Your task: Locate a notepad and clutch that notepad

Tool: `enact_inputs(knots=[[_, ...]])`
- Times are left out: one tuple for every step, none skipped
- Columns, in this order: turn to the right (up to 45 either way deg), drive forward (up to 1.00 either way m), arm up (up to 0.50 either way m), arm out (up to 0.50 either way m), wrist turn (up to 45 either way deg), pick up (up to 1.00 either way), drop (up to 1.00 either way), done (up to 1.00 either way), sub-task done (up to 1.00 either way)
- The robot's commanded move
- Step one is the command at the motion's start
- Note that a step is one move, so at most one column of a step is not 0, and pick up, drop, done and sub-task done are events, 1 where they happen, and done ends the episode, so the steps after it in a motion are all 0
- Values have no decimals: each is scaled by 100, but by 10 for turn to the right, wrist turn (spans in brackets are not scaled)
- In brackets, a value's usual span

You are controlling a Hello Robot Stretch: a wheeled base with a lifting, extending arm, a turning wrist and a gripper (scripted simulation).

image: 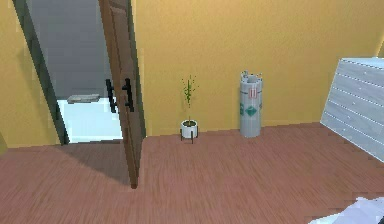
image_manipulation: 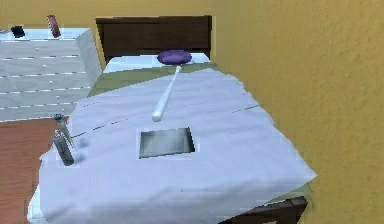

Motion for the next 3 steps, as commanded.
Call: enact_inputs(knots=[[0, 0, 50, 0, 0, 0, 0, 0, 0], [0, 0, 24, 0, 0, 0, 0, 0, 0], [0, 0, 0, 50, 0, 0, 0, 0, 0]])
